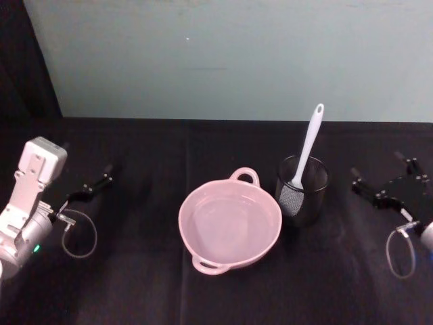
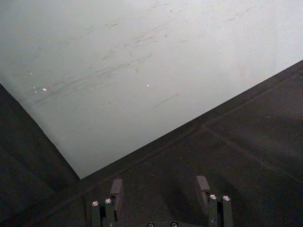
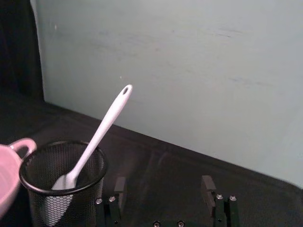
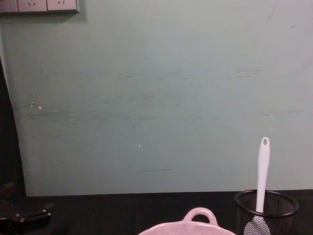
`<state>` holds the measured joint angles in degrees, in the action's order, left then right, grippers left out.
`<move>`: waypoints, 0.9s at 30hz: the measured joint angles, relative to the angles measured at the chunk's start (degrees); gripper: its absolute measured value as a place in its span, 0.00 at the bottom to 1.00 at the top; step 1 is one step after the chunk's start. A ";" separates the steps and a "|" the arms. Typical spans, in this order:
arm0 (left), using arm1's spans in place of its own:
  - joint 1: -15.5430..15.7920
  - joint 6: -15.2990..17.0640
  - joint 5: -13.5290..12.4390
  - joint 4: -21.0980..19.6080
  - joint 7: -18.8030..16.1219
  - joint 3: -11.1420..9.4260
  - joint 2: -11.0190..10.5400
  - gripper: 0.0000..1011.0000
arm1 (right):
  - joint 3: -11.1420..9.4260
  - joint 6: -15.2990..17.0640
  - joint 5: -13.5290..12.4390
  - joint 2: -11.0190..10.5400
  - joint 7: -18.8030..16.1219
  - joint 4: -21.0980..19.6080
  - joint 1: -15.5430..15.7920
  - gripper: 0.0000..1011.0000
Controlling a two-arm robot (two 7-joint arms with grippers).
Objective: Use the one hand to pick up the spoon and stir the clear water in the bowl.
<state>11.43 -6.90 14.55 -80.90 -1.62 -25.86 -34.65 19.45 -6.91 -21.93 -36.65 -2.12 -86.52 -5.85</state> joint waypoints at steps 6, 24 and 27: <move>0.00 0.00 0.00 0.00 0.00 0.00 0.00 0.99 | -6.04 1.26 -12.86 -0.56 -8.99 -1.83 2.70 0.99; 0.00 0.00 0.00 0.00 0.00 0.00 0.00 0.99 | -7.27 26.78 -40.30 -0.17 -31.02 9.80 -10.24 0.99; 0.00 0.00 0.00 0.00 0.00 0.00 0.00 0.99 | -4.63 30.21 -40.77 -0.17 -33.76 13.88 -14.65 0.99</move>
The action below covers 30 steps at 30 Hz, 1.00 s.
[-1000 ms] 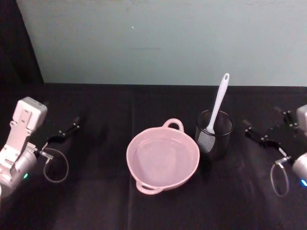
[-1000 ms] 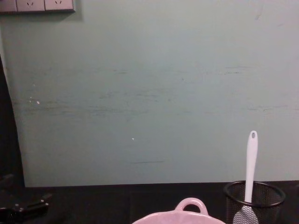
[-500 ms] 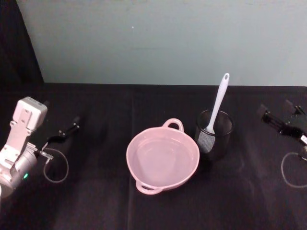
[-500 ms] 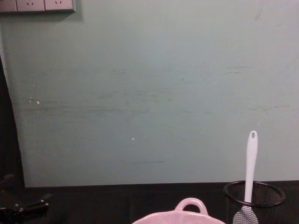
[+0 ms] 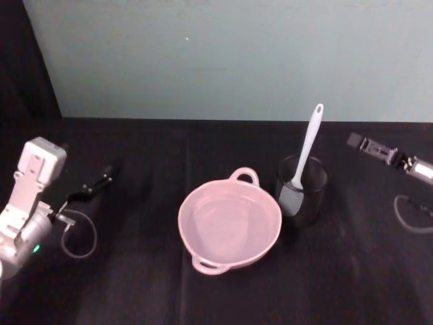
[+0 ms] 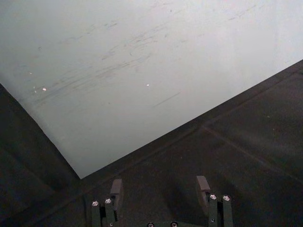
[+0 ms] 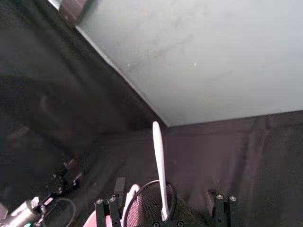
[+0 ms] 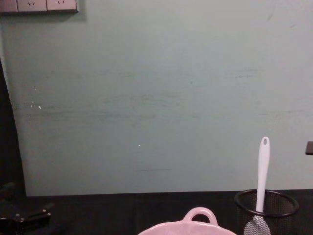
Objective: Use the one hand to pick up the spoon and stir the clear water in the bowl.
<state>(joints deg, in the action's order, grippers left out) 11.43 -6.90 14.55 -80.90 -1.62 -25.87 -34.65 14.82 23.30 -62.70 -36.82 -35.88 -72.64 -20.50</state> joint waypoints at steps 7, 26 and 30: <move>0.00 0.00 0.00 0.00 0.00 0.00 0.00 0.99 | 4.57 2.47 1.03 1.11 -2.91 6.56 -6.72 0.99; 0.00 0.00 0.00 0.00 0.00 0.00 0.00 0.99 | 13.89 -0.64 4.57 6.44 -8.98 18.68 -16.89 0.99; 0.00 0.00 0.00 0.00 0.00 0.00 0.00 0.99 | 14.97 -1.39 4.59 7.77 -10.91 22.41 -19.01 0.99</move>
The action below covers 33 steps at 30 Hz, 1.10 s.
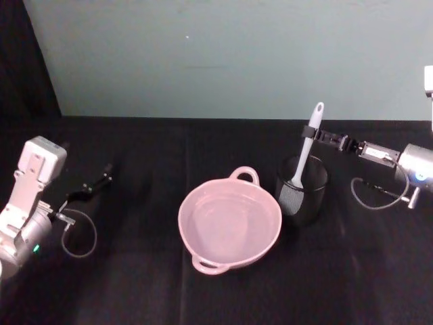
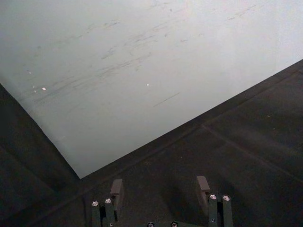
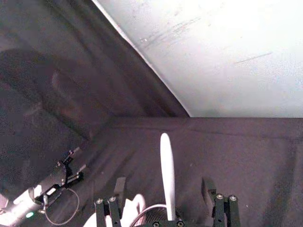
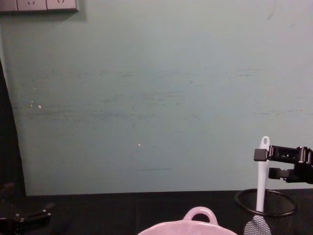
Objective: Use the one hand to pick up the spoon and stir the clear water in the bowl.
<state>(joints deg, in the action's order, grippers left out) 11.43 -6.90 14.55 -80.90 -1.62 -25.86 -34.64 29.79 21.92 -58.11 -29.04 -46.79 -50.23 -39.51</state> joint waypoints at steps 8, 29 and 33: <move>0.00 0.00 0.00 0.00 0.00 0.00 0.00 0.99 | 1.49 -1.83 0.91 2.79 -4.62 8.18 -4.01 0.99; 0.00 0.00 0.00 0.00 0.00 0.00 0.00 0.99 | 1.09 -3.07 4.39 6.26 -10.57 17.27 -7.76 0.99; 0.00 0.00 0.00 0.00 0.00 0.00 0.00 0.99 | 0.67 -2.91 4.82 6.26 -10.68 16.84 -7.60 0.99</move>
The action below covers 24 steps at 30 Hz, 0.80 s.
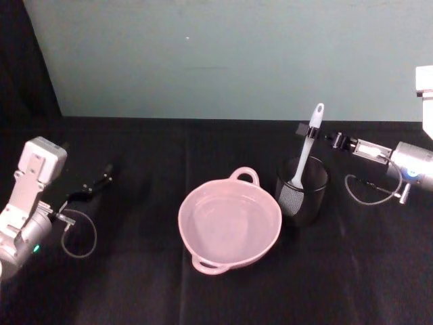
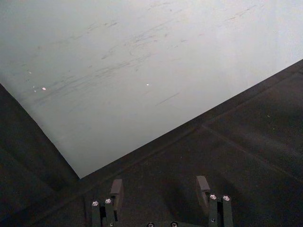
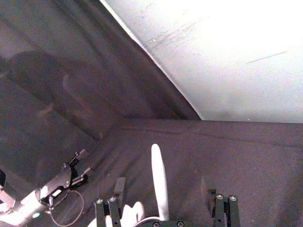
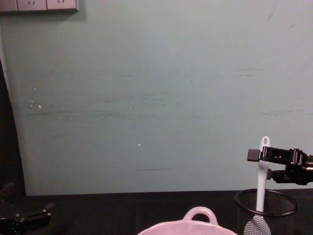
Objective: Use the one hand to pick up the spoon and stir the clear water in the bowl.
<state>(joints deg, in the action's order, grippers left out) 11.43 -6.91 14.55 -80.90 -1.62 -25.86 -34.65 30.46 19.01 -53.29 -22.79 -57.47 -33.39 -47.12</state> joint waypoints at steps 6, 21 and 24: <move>0.00 0.00 0.00 0.00 0.00 0.00 0.00 0.99 | -1.19 0.79 0.04 -1.09 1.43 -4.54 2.27 0.99; 0.00 0.00 0.00 0.00 0.00 0.00 0.00 0.99 | -1.45 1.47 -1.31 -2.28 3.56 -8.63 4.49 0.99; 0.00 0.00 0.00 0.00 0.00 0.00 0.00 0.99 | -1.32 1.33 -1.35 -2.28 3.64 -8.63 4.55 0.99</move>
<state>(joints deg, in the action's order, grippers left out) 11.43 -6.90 14.55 -80.90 -1.62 -25.86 -34.65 29.14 20.34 -54.64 -25.07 -53.83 -42.01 -42.56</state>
